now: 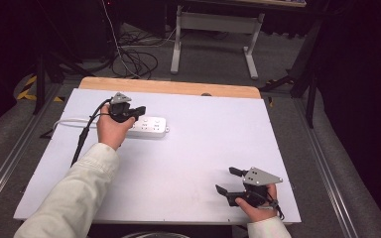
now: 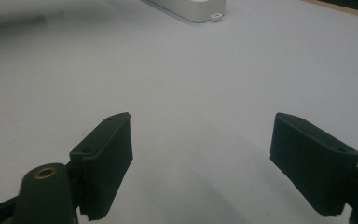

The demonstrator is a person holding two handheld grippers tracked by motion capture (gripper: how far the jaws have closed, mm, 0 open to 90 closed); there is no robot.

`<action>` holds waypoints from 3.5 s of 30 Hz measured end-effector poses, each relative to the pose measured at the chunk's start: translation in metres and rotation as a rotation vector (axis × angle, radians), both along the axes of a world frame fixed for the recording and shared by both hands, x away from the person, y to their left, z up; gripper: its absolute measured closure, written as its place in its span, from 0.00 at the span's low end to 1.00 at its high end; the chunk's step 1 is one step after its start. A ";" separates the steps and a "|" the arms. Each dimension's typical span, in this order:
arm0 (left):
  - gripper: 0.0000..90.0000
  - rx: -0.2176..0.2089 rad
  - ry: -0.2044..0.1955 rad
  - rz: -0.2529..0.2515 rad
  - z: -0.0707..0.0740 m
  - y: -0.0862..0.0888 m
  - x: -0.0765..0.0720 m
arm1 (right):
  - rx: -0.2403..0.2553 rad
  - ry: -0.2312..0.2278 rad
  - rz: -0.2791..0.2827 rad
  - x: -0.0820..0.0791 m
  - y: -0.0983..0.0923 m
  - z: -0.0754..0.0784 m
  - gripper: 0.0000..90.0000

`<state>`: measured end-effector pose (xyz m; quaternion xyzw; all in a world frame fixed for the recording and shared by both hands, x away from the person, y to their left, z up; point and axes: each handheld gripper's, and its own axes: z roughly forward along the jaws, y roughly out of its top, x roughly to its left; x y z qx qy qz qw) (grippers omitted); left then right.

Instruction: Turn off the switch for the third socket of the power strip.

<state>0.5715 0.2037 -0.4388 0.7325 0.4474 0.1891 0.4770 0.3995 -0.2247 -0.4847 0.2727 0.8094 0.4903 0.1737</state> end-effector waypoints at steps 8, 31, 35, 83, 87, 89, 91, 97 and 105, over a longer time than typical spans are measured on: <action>1.00 0.031 -0.007 0.007 -0.014 -0.005 0.008 | 0.006 0.001 0.005 0.000 -0.001 0.000 0.24; 1.00 0.128 0.061 0.062 -0.032 -0.019 0.014 | 0.005 0.006 0.021 0.000 0.000 -0.001 0.24; 1.00 0.137 0.058 0.060 -0.032 -0.018 0.014 | 0.004 0.006 0.021 0.000 0.000 -0.001 0.24; 1.00 0.185 0.101 0.100 -0.025 -0.016 0.011 | 0.006 0.011 0.027 -0.001 0.000 -0.002 0.23; 1.00 0.104 0.081 0.073 -0.011 -0.016 0.004 | 0.012 0.009 0.019 0.000 0.000 -0.001 0.23; 1.00 0.085 0.091 0.069 -0.008 -0.016 0.002 | 0.005 0.007 0.019 0.000 0.001 -0.001 0.23; 1.00 0.095 0.100 0.062 -0.004 -0.014 0.000 | 0.002 0.006 0.024 0.000 0.002 -0.001 0.23; 1.00 0.095 0.080 0.064 0.006 -0.010 -0.006 | 0.005 0.004 0.019 -0.001 0.001 0.000 0.23; 1.00 0.093 0.067 0.053 0.013 -0.010 -0.012 | 0.004 0.005 0.016 -0.001 0.001 -0.001 0.23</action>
